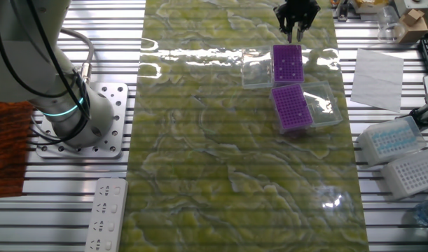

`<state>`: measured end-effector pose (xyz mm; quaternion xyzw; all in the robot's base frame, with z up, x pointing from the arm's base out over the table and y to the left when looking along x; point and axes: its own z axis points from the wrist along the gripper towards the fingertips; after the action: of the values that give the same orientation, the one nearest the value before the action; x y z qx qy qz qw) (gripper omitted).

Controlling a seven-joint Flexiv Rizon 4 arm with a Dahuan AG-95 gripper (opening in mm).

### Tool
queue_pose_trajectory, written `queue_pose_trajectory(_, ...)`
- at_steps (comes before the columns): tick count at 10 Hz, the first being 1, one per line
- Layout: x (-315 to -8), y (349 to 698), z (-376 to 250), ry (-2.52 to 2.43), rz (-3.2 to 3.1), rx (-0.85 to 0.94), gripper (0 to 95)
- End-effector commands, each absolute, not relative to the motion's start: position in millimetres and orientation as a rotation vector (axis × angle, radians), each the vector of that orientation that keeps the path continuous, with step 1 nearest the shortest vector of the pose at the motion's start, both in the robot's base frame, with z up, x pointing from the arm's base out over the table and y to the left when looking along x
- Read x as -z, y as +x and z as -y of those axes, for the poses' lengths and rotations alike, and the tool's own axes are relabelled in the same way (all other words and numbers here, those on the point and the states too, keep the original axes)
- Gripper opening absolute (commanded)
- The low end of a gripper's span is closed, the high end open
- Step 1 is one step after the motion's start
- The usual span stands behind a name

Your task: Transfer all small pipette tips from one holder to another

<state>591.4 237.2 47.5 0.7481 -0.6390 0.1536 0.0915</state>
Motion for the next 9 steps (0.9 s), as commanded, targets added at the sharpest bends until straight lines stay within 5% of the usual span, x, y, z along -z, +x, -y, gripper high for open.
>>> queue_pose_trajectory(1,-48.1,590.6,-236.8,2.22,1.894,-0.462,19.0)
queue_pose_trajectory(9,-47.6,590.1,-236.0,2.196,1.895,-0.483,19.0)
